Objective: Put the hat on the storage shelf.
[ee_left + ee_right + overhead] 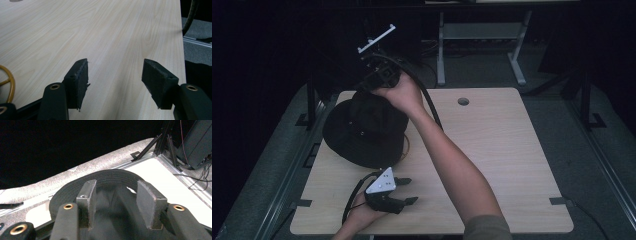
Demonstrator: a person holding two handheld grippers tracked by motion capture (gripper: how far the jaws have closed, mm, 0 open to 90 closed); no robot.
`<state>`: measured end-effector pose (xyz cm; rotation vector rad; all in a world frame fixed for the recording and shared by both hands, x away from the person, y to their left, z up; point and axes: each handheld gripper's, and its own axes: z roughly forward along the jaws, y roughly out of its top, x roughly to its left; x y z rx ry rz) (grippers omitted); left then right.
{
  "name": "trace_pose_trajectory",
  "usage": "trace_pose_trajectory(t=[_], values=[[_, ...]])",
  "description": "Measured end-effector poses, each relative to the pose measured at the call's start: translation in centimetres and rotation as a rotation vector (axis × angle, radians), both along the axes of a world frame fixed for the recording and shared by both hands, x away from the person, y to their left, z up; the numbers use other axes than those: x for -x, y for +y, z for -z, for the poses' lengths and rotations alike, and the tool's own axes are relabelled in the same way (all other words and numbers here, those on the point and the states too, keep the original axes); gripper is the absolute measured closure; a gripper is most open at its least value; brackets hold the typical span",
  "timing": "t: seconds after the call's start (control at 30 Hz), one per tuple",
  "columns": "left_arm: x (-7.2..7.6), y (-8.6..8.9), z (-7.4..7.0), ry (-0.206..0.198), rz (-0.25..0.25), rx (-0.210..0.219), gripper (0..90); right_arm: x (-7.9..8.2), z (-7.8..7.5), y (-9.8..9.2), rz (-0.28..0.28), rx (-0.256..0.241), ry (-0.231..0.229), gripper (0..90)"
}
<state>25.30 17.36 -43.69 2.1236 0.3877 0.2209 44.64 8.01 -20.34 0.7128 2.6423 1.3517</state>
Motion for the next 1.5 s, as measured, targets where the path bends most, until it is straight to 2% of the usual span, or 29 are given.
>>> trace_pose_trajectory(t=[0.2,0.23,0.27,0.53,0.8,1.5], values=[[0.0,0.1,0.0,0.011,-0.009,0.007,37.4,0.4,0.6,-2.8,0.003,-0.057,0.006,43.6],[0.0,0.2,0.0,0.018,-0.016,0.009,37.1,0.5,1.0,-3.8,0.003,-0.069,-0.002,41.5],[0.0,0.2,0.0,0.018,-0.016,0.009,37.0,0.5,1.0,-3.8,0.003,-0.069,-0.002,41.5],[-0.4,0.8,0.0,0.044,-0.045,0.037,35.0,1.1,2.4,-7.5,0.028,-0.118,0.01,35.2],[-0.9,0.8,0.2,0.066,-0.068,0.054,31.4,1.3,3.5,-10.5,0.073,-0.137,0.021,32.3],[-1.2,0.9,0.2,0.081,-0.082,0.053,28.1,1.9,5.0,-15.6,0.143,-0.159,0.046,27.4]])
